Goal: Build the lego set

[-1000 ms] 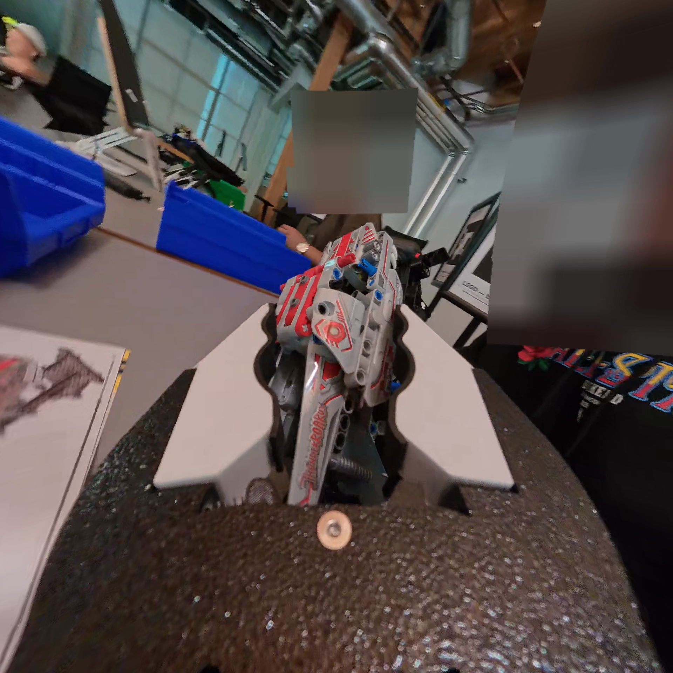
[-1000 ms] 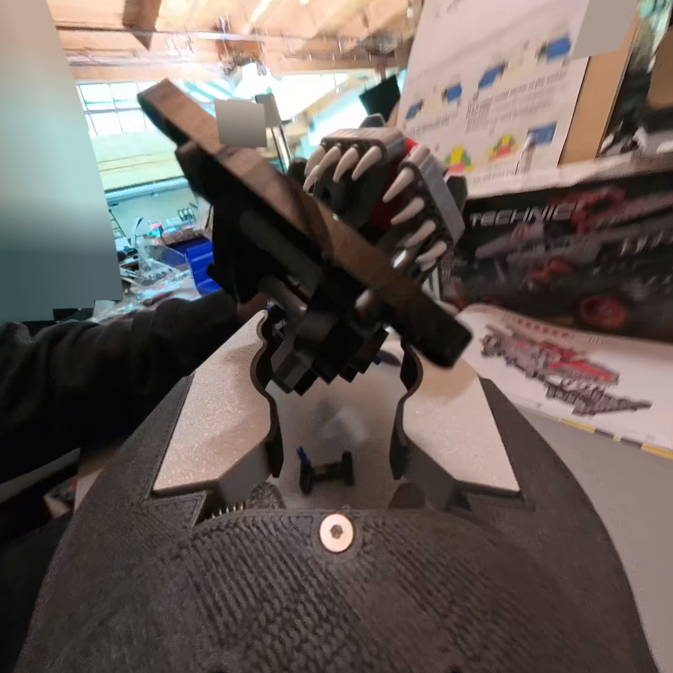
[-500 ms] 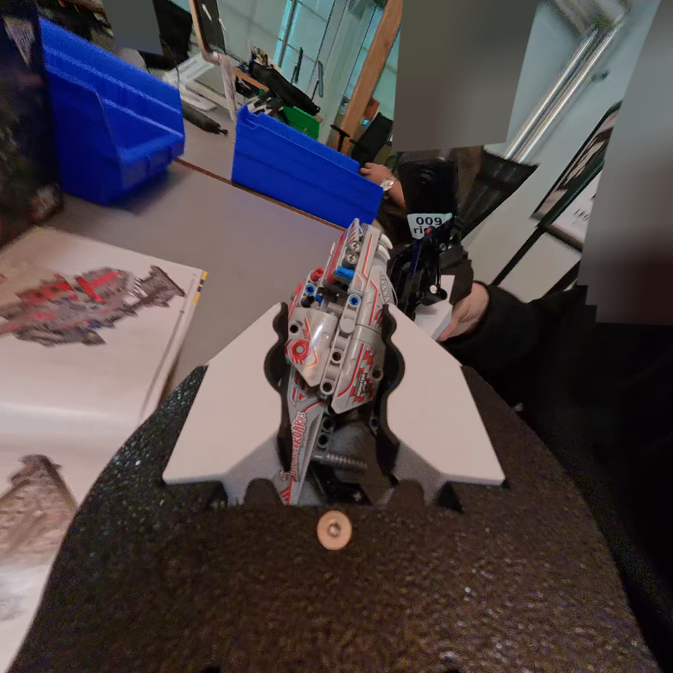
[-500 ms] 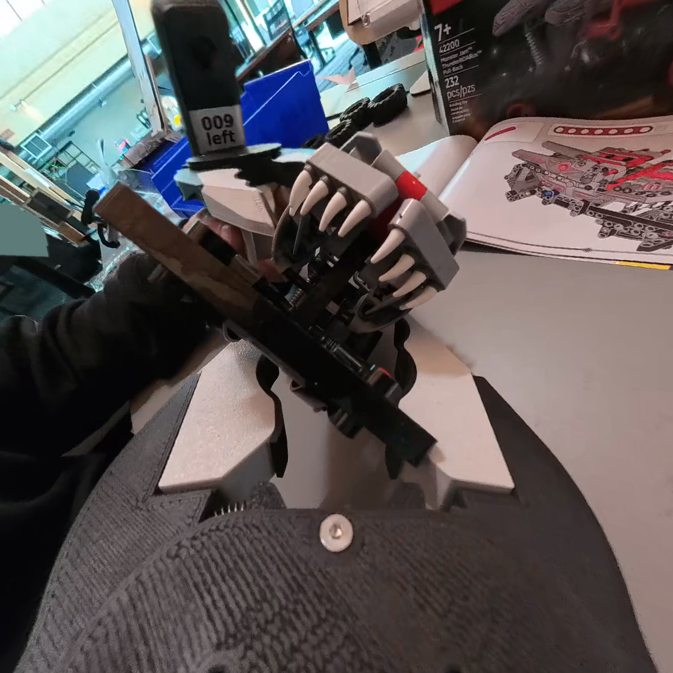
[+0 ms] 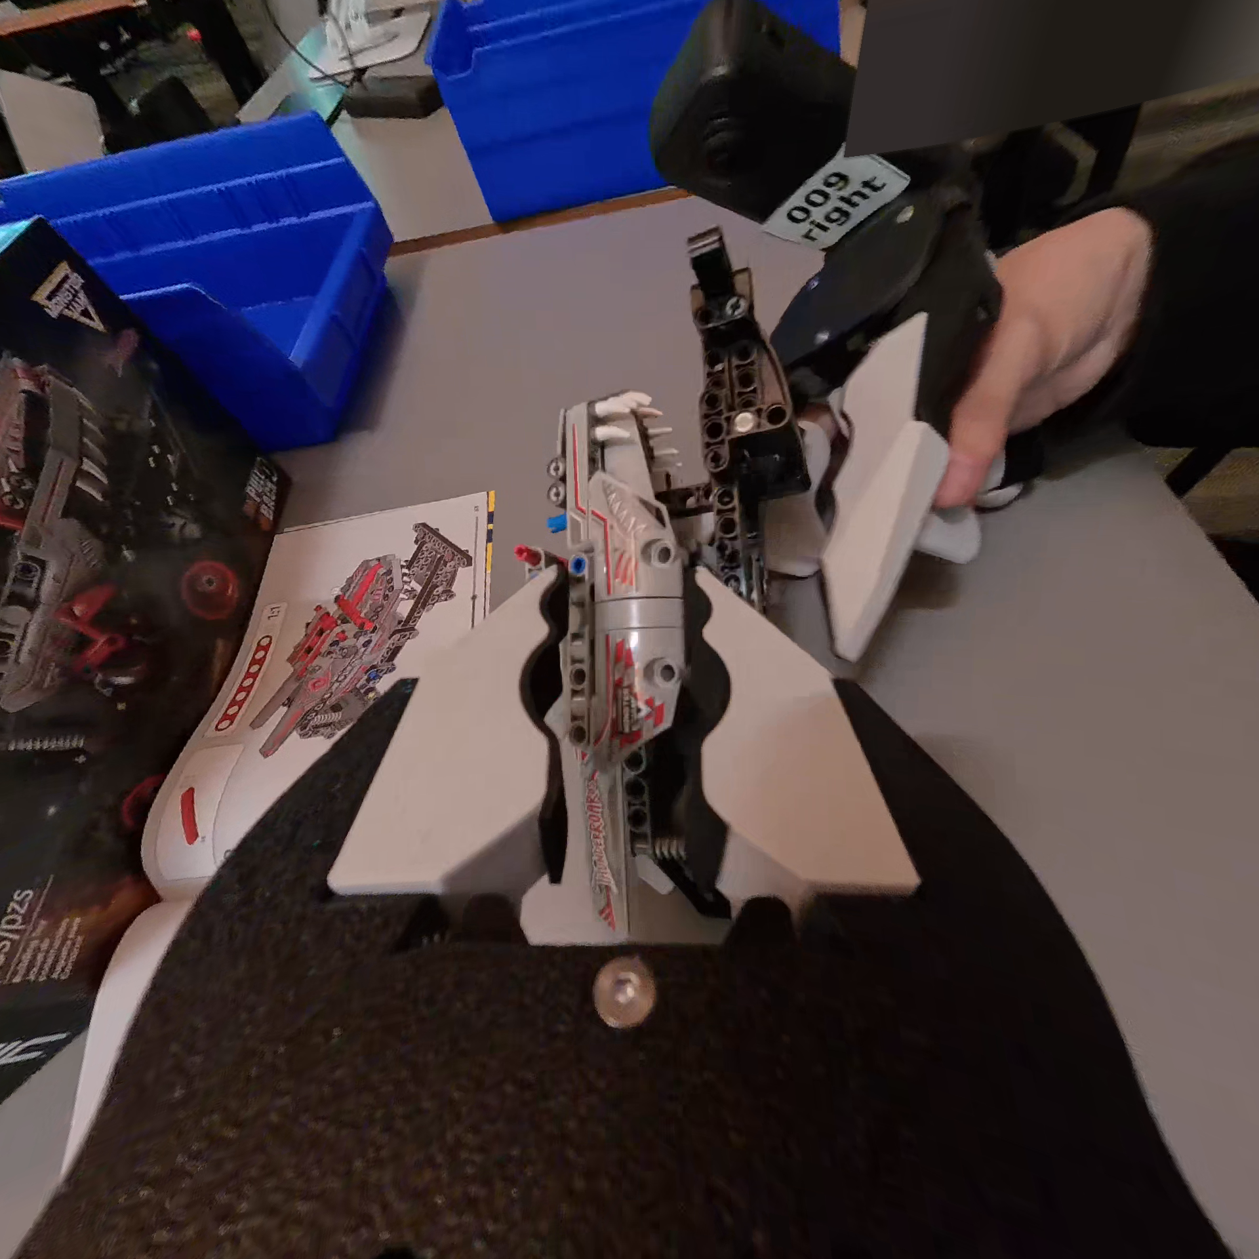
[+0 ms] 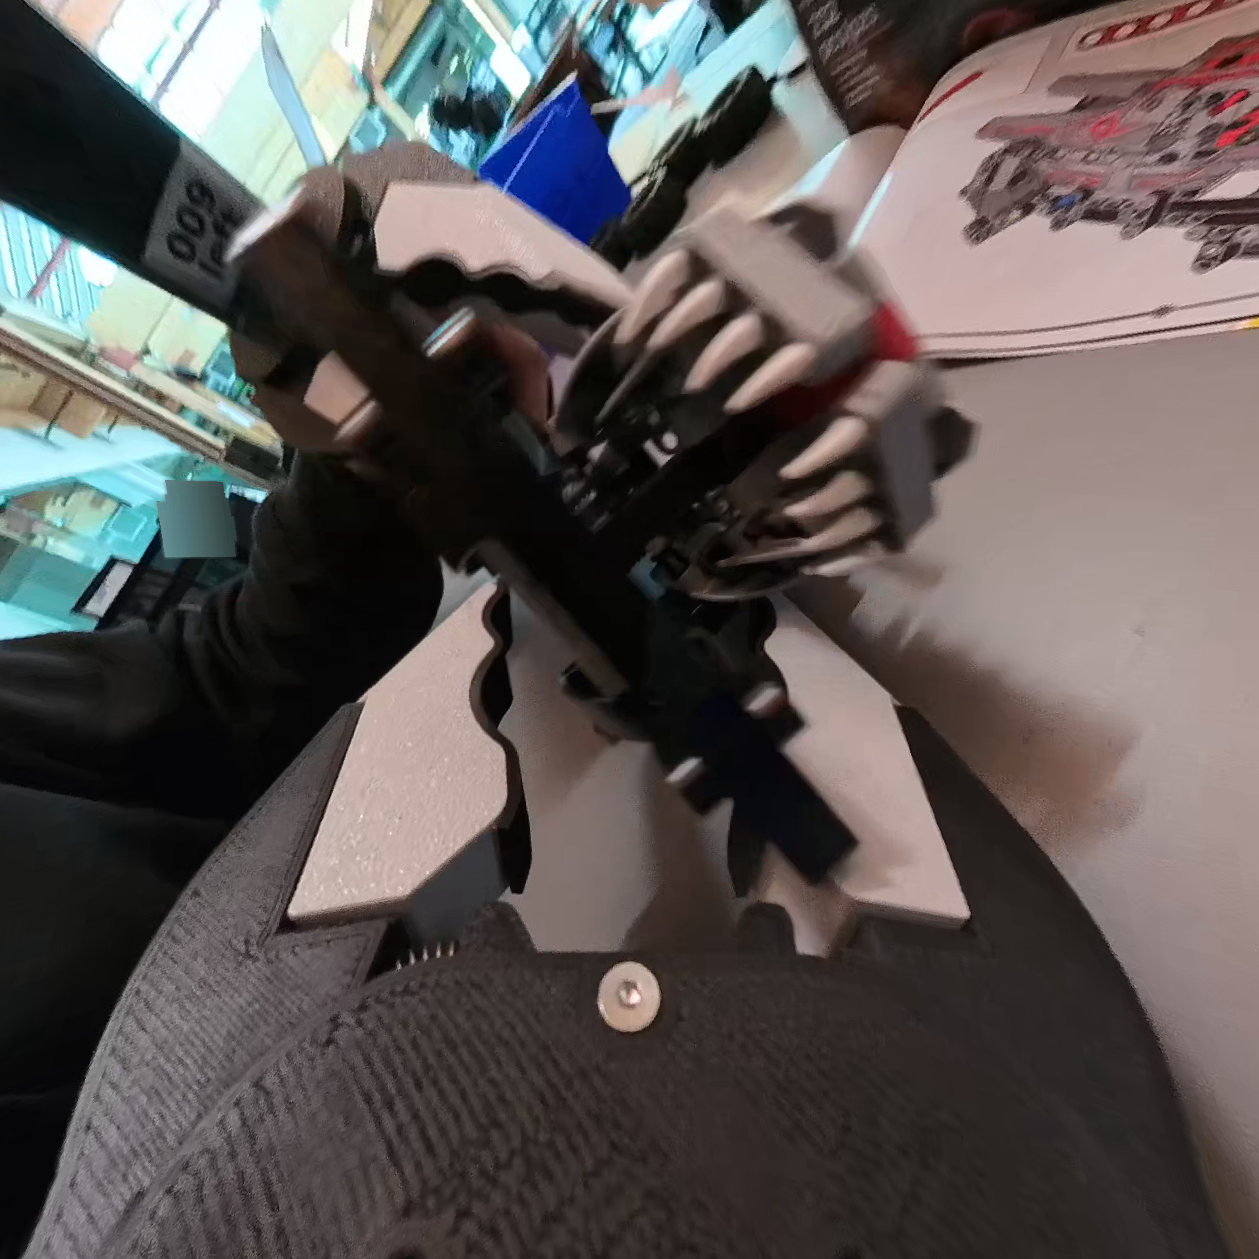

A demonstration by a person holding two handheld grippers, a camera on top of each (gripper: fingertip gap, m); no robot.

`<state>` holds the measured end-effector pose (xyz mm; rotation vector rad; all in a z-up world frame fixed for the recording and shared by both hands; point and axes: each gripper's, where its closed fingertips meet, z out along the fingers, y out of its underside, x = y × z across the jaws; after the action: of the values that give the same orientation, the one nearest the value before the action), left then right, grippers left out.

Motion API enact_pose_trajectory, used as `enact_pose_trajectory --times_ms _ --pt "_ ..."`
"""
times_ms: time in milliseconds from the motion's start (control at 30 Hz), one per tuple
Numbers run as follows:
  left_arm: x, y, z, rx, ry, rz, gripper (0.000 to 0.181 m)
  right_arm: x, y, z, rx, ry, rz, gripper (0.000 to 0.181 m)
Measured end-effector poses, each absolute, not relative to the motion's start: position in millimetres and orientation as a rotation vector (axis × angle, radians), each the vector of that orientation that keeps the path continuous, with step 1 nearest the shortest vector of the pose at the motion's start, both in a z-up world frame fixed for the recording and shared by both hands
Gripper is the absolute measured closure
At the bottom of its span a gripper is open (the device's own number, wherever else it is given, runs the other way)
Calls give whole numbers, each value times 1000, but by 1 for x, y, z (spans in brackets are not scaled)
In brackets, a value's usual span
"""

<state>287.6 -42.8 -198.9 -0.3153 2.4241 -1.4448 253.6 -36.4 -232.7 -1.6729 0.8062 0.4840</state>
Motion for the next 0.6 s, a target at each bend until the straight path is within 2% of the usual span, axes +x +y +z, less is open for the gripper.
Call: enact_pose_trajectory --times_ms 67,200,267,500,600 --pt "291 -46 -203 -318 2432 -1412 154 249 -37 -237 -1719 791 488 106" --pt "289 -53 -207 -294 2478 -1384 156 244 -46 -242 -1805 762 457 110" --pt "288 -57 -211 -245 2491 -1327 155 244 -55 -244 -1833 776 445 106" --pt "282 -72 -215 -124 2541 -1252 156 229 -94 -250 -1853 795 454 129" --pt "282 -76 -216 -101 2540 -1224 157 235 -121 -250 -1835 867 315 126"
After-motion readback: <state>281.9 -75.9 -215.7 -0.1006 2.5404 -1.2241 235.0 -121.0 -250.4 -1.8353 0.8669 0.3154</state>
